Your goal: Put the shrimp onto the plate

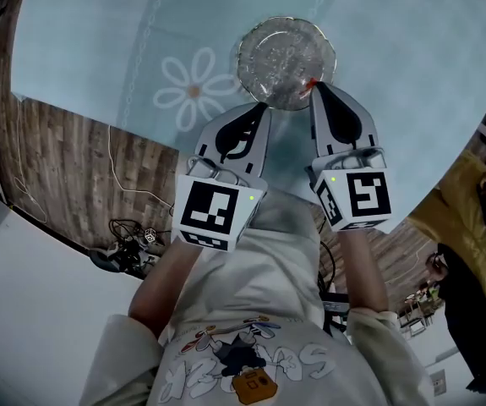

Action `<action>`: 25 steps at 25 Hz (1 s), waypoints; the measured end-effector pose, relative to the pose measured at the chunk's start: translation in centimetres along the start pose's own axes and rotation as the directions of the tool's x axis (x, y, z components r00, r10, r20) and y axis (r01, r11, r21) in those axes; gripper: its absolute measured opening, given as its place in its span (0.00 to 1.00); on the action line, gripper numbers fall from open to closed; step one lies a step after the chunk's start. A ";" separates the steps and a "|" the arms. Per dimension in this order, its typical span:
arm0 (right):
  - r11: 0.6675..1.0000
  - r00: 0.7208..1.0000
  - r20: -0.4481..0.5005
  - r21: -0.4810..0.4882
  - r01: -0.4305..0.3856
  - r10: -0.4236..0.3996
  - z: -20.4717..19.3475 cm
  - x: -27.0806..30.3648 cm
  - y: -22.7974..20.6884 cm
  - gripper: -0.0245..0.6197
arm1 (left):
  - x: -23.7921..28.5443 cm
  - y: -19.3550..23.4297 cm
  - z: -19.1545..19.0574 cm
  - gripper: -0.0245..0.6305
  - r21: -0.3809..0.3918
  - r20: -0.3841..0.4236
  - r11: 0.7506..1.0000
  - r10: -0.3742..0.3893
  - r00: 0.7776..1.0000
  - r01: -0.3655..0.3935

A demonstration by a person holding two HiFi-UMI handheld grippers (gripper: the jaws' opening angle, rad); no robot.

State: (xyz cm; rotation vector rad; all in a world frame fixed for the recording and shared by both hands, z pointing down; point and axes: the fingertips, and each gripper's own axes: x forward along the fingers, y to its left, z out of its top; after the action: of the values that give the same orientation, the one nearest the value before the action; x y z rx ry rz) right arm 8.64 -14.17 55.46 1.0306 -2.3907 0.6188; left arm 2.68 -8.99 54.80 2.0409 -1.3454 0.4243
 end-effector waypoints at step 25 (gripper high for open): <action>0.999 0.999 -0.040 0.028 0.025 -0.024 -1.3 0.3 -0.5 0.07 | 0.0 0.4 0.0 0.05 0.032 -0.025 0.999 0.013 1.000 -0.012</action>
State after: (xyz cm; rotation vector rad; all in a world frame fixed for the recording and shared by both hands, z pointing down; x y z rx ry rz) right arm 9.10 -13.94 56.76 1.0483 -2.3376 0.6610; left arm 2.35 -9.15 54.91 2.0475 -1.3450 0.4783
